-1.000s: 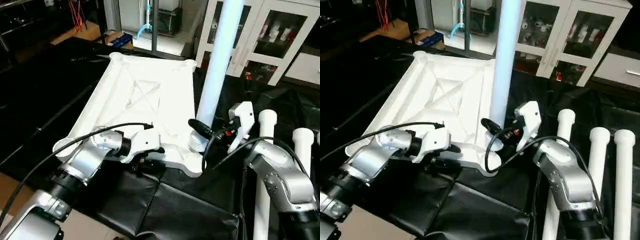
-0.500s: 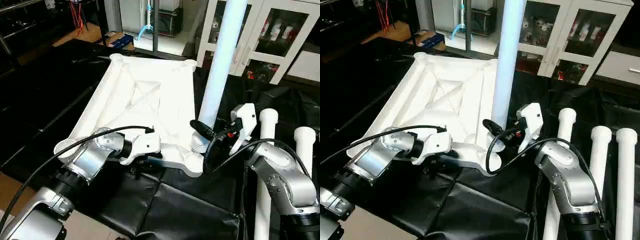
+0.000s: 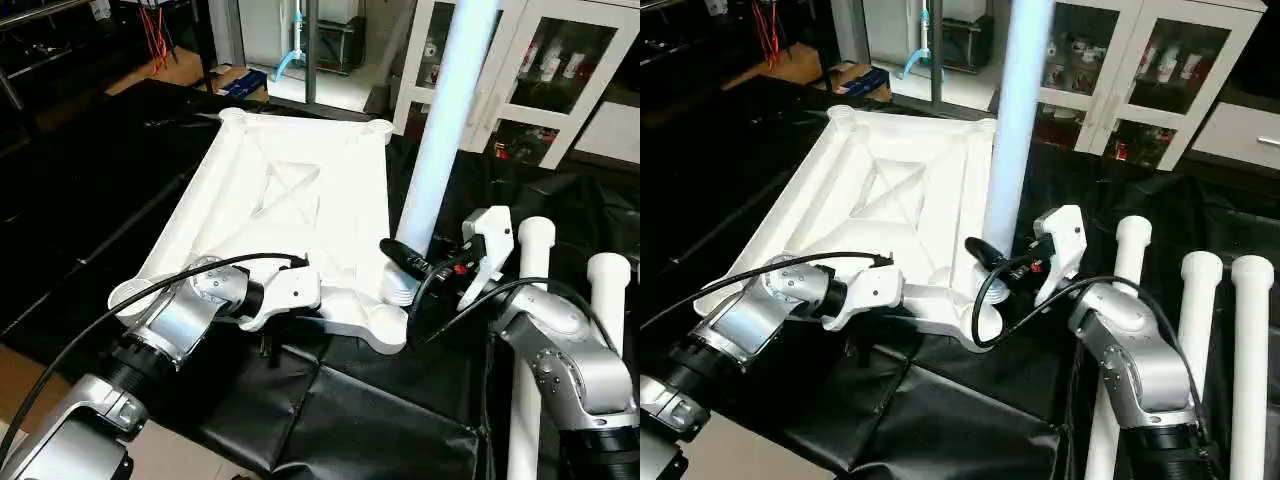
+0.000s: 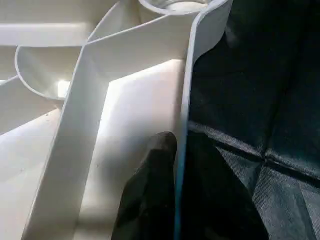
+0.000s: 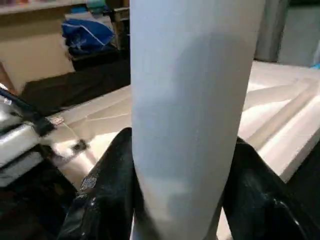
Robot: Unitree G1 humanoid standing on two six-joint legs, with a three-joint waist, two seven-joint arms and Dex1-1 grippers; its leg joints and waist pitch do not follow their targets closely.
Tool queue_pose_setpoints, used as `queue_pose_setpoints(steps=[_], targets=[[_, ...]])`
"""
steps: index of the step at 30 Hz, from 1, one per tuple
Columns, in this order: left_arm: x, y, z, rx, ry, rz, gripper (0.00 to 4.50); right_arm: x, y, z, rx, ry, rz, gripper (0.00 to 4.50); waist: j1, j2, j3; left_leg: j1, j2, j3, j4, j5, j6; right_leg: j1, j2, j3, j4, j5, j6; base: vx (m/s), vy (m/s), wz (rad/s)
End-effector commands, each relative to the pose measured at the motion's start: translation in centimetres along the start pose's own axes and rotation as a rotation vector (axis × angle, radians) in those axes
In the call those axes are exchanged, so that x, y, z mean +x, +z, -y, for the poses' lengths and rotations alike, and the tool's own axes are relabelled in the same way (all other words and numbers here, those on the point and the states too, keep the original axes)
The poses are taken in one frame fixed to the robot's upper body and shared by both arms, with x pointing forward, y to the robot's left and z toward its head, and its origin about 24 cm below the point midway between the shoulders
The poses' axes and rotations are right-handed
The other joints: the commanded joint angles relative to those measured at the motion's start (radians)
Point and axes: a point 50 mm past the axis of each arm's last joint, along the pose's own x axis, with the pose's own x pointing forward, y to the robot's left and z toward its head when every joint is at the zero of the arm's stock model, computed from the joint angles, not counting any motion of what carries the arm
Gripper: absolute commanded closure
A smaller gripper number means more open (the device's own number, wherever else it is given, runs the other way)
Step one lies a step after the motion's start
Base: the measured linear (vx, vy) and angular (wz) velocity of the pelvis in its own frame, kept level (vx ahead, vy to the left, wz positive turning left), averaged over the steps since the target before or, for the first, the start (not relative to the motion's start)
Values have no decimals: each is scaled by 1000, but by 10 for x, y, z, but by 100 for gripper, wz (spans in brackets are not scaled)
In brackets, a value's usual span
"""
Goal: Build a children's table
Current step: Insert table leg to table base
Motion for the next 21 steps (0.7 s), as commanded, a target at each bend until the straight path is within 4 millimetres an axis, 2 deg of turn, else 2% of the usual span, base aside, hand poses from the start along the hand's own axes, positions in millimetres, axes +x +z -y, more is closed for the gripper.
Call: queue_pose_setpoints(steps=[1, 2, 3, 5, 6, 7, 10, 12, 13, 15, 19, 21], targets=[[-8, -17, -2, -78, 89, -49, 422, -2, -2, 1, 60, 32, -7, 267, -2, -7, -64, 2, 60, -33, -86, -151, 26, 49, -86, 52, -75, -241, -222, 0, 0, 0], [-8, -19, -2, -88, 101, -54, 427, -2, -4, 1, 73, 35, -8, 267, -4, -8, -63, 1, 59, -33, -85, -154, 26, 50, -87, 52, -76, -257, -219, 0, 0, 0], [-9, -20, -2, -93, 107, -57, 431, -2, -5, 1, 79, 35, -7, 267, -6, -13, -63, 0, 58, -33, -85, -152, 27, 50, -87, 52, -78, -267, -215, 0, 0, 0], [-9, -22, -1, -120, 118, -56, 443, -1, -5, 4, 96, 20, 8, 267, -16, -12, -62, -5, 57, -35, -85, -146, 28, 50, -89, 50, -79, -299, -206, 0, 0, 0], [-10, -22, 0, -129, 122, -57, 443, 0, -4, 4, 105, 19, 15, 267, -21, -17, -62, -10, 57, -37, -85, -141, 30, 53, -88, 49, -79, -310, -197, 0, 0, 0], [-11, -21, 0, -138, 130, -57, 445, 2, -3, 5, 106, 22, 15, 267, -22, -22, -63, -10, 57, -37, -85, -137, 32, 52, -89, 49, -79, -313, -194, 0, 0, 0], [-14, -21, -3, -150, 141, -58, 450, 8, -4, 11, 94, 17, 5, 267, -30, -21, -62, -6, 54, -36, -82, -130, 41, 46, -88, 48, -82, -331, -199, 0, 0, 0], [-14, -20, -1, -133, 126, -49, 450, 11, -3, 12, 90, 17, 5, 267, -30, -22, -62, -6, 54, -34, -81, -127, 44, 45, -87, 49, -83, -328, -196, 0, 0, 0], [-14, -19, 0, -130, 117, -39, 450, 12, -3, 12, 96, 17, 10, 267, -29, -26, -64, -7, 55, -34, -81, -115, 49, 47, -89, 49, -80, -312, -197, 0, 0, 0], [-14, -18, 1, -125, 104, -29, 450, 15, -2, 13, 111, 18, 22, 267, -27, -22, -65, -4, 57, -34, -82, -100, 54, 45, -87, 49, -78, -284, -205, 0, 0, 0], [-13, -16, 4, -120, 96, -12, 450, 22, -8, 11, 125, 35, 3, 267, -23, -27, -66, -4, 57, -31, -82, -80, 61, 46, -87, 49, -70, -231, -223, 0, 0, 0], [-13, -15, 5, -118, 91, -7, 450, 23, -10, 11, 128, 40, -1, 267, -22, -23, -65, -4, 58, -31, -82, -82, 61, 46, -89, 49, -71, -233, -227, 0, 0, 0]])
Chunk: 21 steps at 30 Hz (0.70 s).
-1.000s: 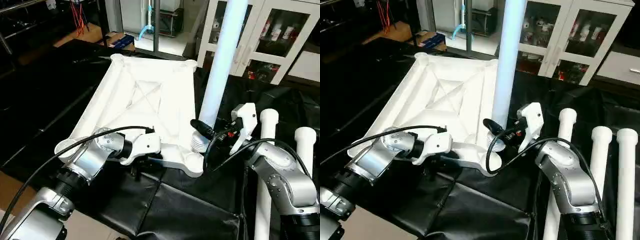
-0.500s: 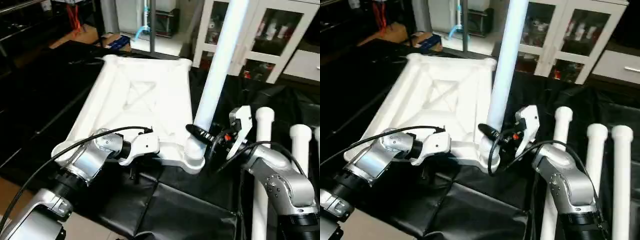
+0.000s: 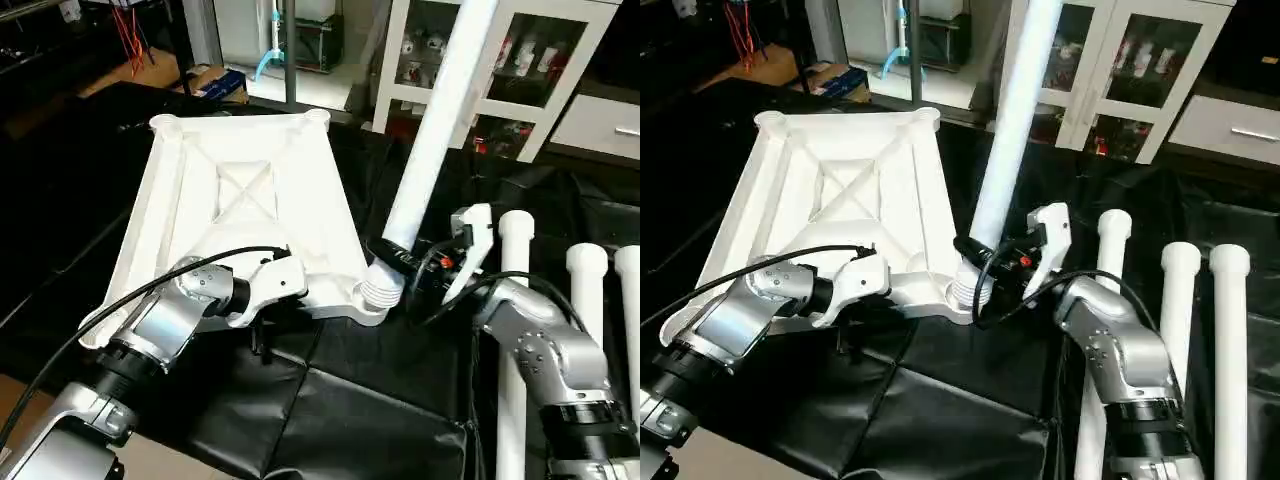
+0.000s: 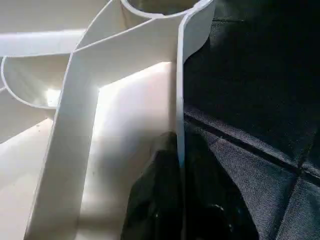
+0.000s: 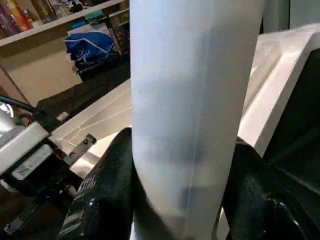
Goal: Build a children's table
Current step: Insert table leg to table base
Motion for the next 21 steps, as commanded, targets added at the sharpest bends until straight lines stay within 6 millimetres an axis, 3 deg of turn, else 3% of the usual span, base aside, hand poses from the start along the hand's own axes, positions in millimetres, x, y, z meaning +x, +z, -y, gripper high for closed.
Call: queue_pose_setpoints(steps=[1, 6, 7, 21], targets=[[0, -6, 5, -24, -4, 8, 450, 5, 2, -2, -22, 27, -1, 267, 12, -15, -65, -3, 58, -30, -77, -78, 60, 50, -89, 51, -68, -226, -229, 0, 0, 0], [1, -6, 5, -20, -3, 6, 450, 7, 1, -4, -29, 41, -16, 267, 13, -15, -66, -2, 58, -29, -77, -67, 66, 50, -88, 51, -65, -197, -235, 0, 0, 0], [1, -6, 5, -20, -3, 6, 450, 7, 0, -4, -38, 44, -26, 267, 12, -20, -65, -3, 58, -29, -77, -71, 66, 51, -88, 51, -65, -209, -233, 0, 0, 0], [3, -2, 8, -10, -22, 24, 450, 7, -14, 3, -97, 23, -111, 267, 12, -20, -65, -2, 58, -29, -76, -74, 67, 50, -88, 52, -67, -220, -229, 0, 0, 0]])
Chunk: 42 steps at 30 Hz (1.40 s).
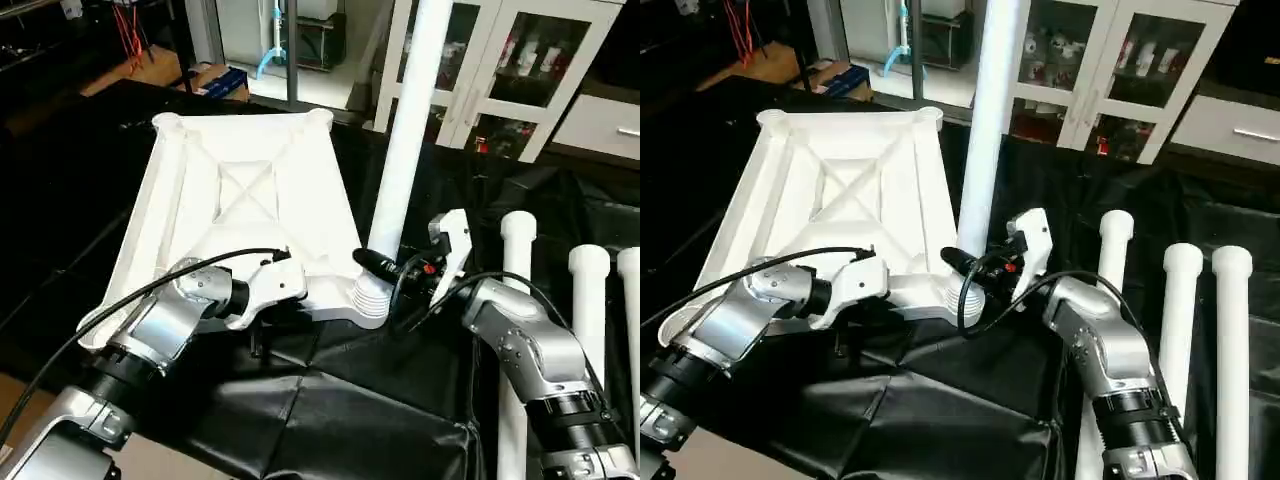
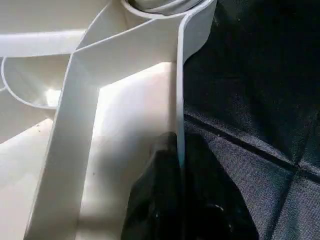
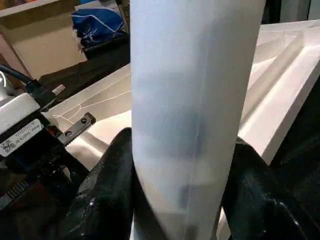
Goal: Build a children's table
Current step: Insert table leg to table base
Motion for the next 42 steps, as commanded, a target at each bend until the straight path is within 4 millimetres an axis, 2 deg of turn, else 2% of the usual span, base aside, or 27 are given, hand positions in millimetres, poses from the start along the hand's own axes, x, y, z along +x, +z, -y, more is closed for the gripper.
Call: queue_pose_setpoints(steps=[1, 6, 7, 14, 21, 26, 32, 42], targets=[[3, -3, 7, -15, -19, 21, 450, -1, -9, 3, -14, -18, -62, 267, 9, -13, -65, -2, 58, -30, -76, -74, 66, 50, -88, 51, -67, -221, -229, 0, 0, 0], [4, -4, 9, -13, -29, 19, 450, 6, -8, 2, -45, -13, -70, 267, 5, -16, -64, -2, 57, -30, -76, -85, 62, 50, -86, 50, -68, -229, -232, 0, 0, 0], [4, -4, 9, -13, -30, 19, 450, 7, -7, 2, -47, -12, -69, 267, 5, -12, -64, -2, 57, -30, -76, -88, 60, 51, -88, 52, -69, -234, -231, 0, 0, 0], [5, -3, 9, -12, -29, 20, 450, 10, -10, 3, -35, -25, -62, 267, 1, -15, -65, -1, 59, -30, -77, -103, 54, 50, -87, 52, -69, -232, -234, 0, 0, 0], [6, -2, 9, -12, -23, 27, 450, 3, -18, 8, 27, -71, -41, 267, 0, -17, -65, -2, 59, -31, -78, -106, 54, 50, -87, 52, -70, -237, -231, 0, 0, 0], [4, -2, 9, -12, -15, 28, 450, -12, -24, 14, 91, -133, 19, 267, 5, -15, -65, 0, 61, -31, -80, -109, 56, 48, -88, 52, -71, -234, -231, 0, 0, 0], [4, -2, 8, -10, -11, 29, 450, -19, -25, 18, 111, -176, 68, 267, 9, -13, -65, 1, 60, -30, -80, -111, 56, 49, -88, 52, -71, -223, -238, 0, 0, 0], [4, -1, 7, -13, 1, 30, 450, -33, -33, 14, 117, -211, 98, 267, 16, -14, -65, 2, 61, -29, -81, -102, 59, 48, -87, 53, -70, -207, -234, 0, 0, 0]])
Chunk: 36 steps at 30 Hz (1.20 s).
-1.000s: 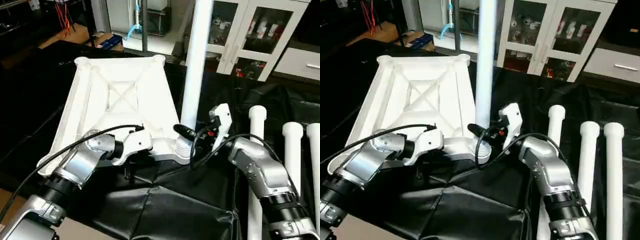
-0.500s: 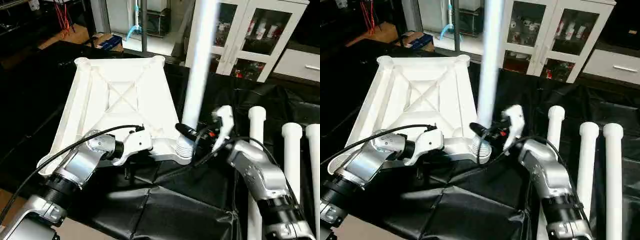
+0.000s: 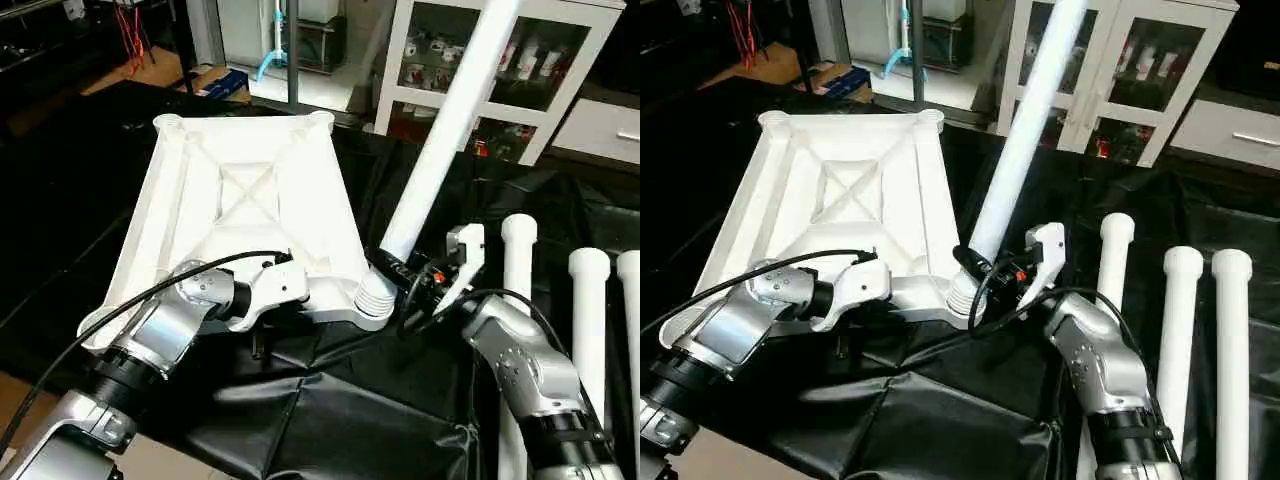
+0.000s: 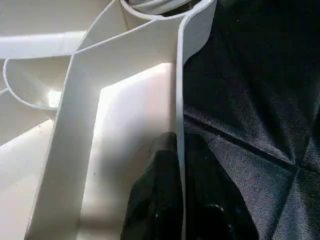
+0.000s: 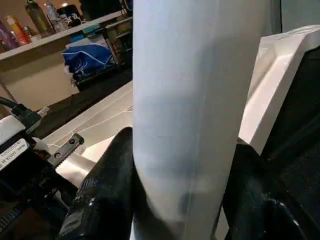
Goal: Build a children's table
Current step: Insert table leg to table base
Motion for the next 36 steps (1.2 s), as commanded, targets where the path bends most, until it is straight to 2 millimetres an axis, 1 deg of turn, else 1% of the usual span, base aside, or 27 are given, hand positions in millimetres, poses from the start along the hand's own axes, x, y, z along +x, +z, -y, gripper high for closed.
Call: queue_pose_setpoints(steps=[1, 3, 7, 10, 11, 12, 14, 15, 16, 17, 20, 23, 28, 30, 34, 35, 36], targets=[[1, -4, 4, -25, 5, 30, 450, -20, -11, 13, 9, -129, -37, 267, 6, -9, -61, 0, 61, -30, -81, -100, 58, 47, -88, 52, -68, -207, -234, 0, 0, 0], [1, -4, 4, -26, 6, 30, 450, -22, -13, 12, 2, -131, -36, 267, 8, -8, -60, 0, 61, -29, -81, -105, 56, 47, -88, 53, -70, -215, -231, 0, 0, 0], [1, -4, 2, -30, 15, 29, 450, -25, -15, 7, -42, -143, -21, 267, 8, -10, -58, -1, 61, -31, -83, -129, 49, 45, -89, 53, -75, -261, -213, 0, 0, 0], [1, -5, 2, -32, 19, 28, 450, -26, -16, 5, -38, -154, -7, 267, 6, -11, -56, -1, 61, -32, -86, -140, 47, 44, -88, 52, -77, -284, -206, 0, 0, 0], [0, -4, 2, -33, 23, 29, 450, -27, -17, 5, -40, -160, -4, 267, 5, -12, -56, -1, 61, -33, -86, -145, 47, 43, -89, 53, -79, -294, -203, 0, 0, 0], [0, -4, 1, -34, 28, 29, 450, -28, -18, 3, -43, -165, -2, 267, 5, -16, -55, -1, 60, -32, -85, -149, 47, 42, -89, 53, -80, -302, -200, 0, 0, 0], [0, -4, 0, -37, 40, 29, 450, -29, -21, 1, -56, -169, 3, 267, 7, -16, -56, -1, 61, -33, -86, -144, 47, 42, -90, 53, -79, -304, -193, 0, 0, 0], [0, -4, -1, -39, 48, 28, 450, -29, -23, -2, -72, -173, 6, 267, 6, -18, -56, -2, 61, -33, -86, -143, 49, 42, -90, 53, -79, -304, -192, 0, 0, 0], [0, -5, -1, -39, 49, 28, 450, -29, -23, -3, -75, -173, 6, 267, 7, -17, -55, -2, 61, -33, -87, -142, 49, 41, -90, 53, -79, -304, -191, 0, 0, 0], [-1, -5, -1, -40, 53, 26, 450, -30, -26, -5, -84, -170, 1, 267, 7, -17, -53, -3, 61, -33, -87, -151, 48, 40, -90, 53, -81, -320, -185, 0, 0, 0], [-1, -5, 0, -41, 53, 25, 450, -29, -36, -11, -115, -133, -59, 267, 5, -18, -52, -3, 61, -35, -89, -166, 45, 39, -91, 53, -84, -355, -174, 0, 0, 0], [-2, -6, 0, -41, 52, 23, 450, -28, -40, -14, -144, -93, -105, 267, 3, -19, -50, -3, 61, -36, -91, -182, 42, 38, -90, 53, -88, -381, -167, 0, 0, 0], [-2, -6, 1, -44, 49, 21, 450, -27, -46, -15, -152, -59, -179, 267, 3, -21, -52, -3, 62, -36, -92, -182, 44, 38, -90, 55, -87, -365, -169, 0, 0, 0], [-2, -7, 1, -44, 48, 19, 450, -28, -48, -14, -146, -50, -205, 267, 2, -20, -53, -3, 61, -36, -92, -182, 44, 38, -89, 55, -87, -357, -171, 0, 0, 0], [-2, -7, 1, -44, 44, 18, 450, -27, -50, -11, -134, -24, -264, 267, -1, -21, -54, -2, 62, -37, -93, -198, 41, 38, -89, 54, -88, -364, -172, 0, 0, 0], [-2, -6, 1, -44, 43, 18, 450, -27, -50, -10, -137, -16, -277, 267, -1, -19, -54, -2, 62, -37, -93, -199, 40, 38, -89, 54, -88, -363, -174, 0, 0, 0], [-2, -6, 1, -44, 42, 19, 450, -26, -50, -9, -140, -10, -285, 267, -2, -20, -54, -2, 62, -37, -92, -201, 40, 38, -89, 54, -89, -364, -174, 0, 0, 0]])
